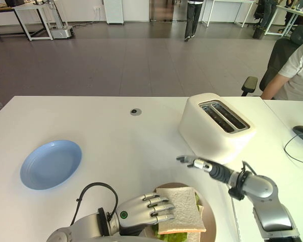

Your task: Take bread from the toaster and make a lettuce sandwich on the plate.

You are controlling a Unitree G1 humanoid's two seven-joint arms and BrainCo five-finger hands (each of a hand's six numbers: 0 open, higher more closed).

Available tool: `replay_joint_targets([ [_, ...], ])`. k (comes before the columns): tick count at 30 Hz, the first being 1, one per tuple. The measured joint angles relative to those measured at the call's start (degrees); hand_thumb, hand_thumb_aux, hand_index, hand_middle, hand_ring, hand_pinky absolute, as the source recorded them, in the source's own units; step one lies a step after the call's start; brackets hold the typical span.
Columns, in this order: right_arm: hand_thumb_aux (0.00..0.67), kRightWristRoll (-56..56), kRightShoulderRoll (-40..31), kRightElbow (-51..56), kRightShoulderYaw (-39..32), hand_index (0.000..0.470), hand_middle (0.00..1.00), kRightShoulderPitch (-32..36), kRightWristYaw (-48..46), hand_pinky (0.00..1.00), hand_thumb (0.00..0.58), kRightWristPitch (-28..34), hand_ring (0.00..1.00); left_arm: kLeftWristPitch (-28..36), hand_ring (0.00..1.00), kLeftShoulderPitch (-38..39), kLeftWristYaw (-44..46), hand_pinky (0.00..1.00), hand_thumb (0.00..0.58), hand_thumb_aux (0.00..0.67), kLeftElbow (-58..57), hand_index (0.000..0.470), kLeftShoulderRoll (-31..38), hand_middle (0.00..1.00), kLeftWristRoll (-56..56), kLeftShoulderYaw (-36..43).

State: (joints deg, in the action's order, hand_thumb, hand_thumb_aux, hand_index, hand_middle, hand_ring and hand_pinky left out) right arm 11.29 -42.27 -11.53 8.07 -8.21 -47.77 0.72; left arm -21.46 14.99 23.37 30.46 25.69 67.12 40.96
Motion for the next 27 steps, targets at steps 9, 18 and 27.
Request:
replay_joint_targets([
  [9,0.0,1.77,-1.23,3.45,3.31,0.0,0.0,1.63,-4.88,0.0,0.0,-12.07,0.0,-0.15,0.0,-1.24,-1.91,0.0,0.0,0.0,0.86,0.0,2.17,0.0,4.82,-0.44],
  [18,0.008,4.6,-10.26,9.99,9.36,0.006,1.0,-5.8,-19.55,1.0,0.014,-28.56,1.0,-3.56,0.0,-4.15,-10.6,0.0,0.0,0.0,3.71,0.0,1.71,0.0,-7.97,-7.65],
  [27,0.67,2.69,-17.41,4.12,10.27,0.47,1.0,-23.52,-30.39,1.0,0.58,-35.34,1.0,-8.1,1.0,13.15,-7.16,1.0,0.58,0.67,8.84,0.47,16.85,1.0,-36.33,-29.4],
])
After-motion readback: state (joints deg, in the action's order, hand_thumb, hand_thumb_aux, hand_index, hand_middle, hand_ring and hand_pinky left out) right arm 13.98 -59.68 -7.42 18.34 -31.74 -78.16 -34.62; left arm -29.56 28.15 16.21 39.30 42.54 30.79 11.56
